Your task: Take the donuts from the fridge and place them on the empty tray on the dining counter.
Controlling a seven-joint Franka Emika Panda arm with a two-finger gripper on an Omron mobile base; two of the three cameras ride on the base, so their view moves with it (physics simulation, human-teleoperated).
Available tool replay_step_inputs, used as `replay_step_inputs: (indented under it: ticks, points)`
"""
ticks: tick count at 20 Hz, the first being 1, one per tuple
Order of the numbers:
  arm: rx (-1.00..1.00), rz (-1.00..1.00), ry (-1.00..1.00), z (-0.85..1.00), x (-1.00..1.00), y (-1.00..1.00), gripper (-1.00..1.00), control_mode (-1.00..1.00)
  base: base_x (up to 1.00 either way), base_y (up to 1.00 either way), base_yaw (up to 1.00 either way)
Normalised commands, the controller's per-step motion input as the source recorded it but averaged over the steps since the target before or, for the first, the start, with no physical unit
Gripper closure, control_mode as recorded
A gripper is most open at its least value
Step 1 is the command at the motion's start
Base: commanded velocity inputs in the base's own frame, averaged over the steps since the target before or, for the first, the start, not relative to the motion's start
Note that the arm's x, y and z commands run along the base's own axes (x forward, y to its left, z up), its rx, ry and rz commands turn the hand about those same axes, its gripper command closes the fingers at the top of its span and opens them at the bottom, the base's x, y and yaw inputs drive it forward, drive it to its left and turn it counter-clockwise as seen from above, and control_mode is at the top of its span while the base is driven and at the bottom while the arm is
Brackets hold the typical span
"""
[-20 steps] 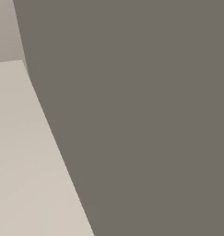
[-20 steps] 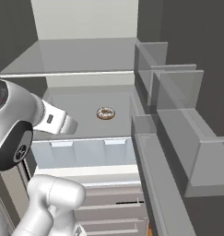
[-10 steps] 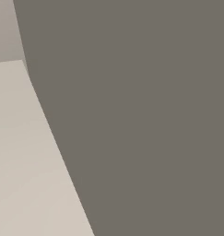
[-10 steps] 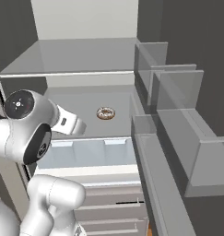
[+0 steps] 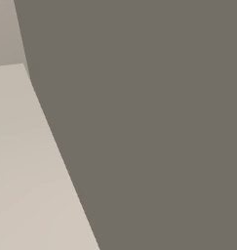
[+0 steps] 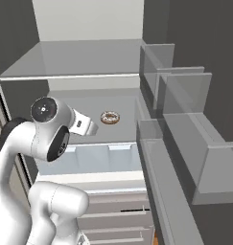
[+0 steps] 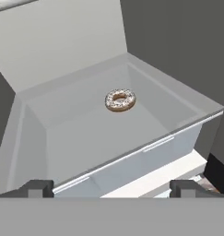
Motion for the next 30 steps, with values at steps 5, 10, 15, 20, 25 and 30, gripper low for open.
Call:
replay_step_inputs:
  ticks: [5,10,15,20,25,30]
  points:
    - [0.00,0.00,0.00,-0.31,0.64,0.00,-1.00,-1.00,0.00,0.00,0.00]
    - [0.00,0.00,0.03,-0.25,0.63,0.02,-1.00,-1.00,0.00,0.00,0.00]
    - [0.00,0.00,0.12,-0.14,0.60,0.04,-1.00,-1.00,0.00,0.00,0.00]
    - [0.00,0.00,0.07,-0.21,0.56,0.01,-1.00,-1.00,0.00,0.00,0.00]
    - [0.00,0.01,0.07,-0.19,0.38,0.00,-1.00,-1.00,0.00,0.00,0.00]
    - [0.00,0.07,0.00,-0.29,0.06,0.00,-1.00,-1.00,0.00,0.00,0.00]
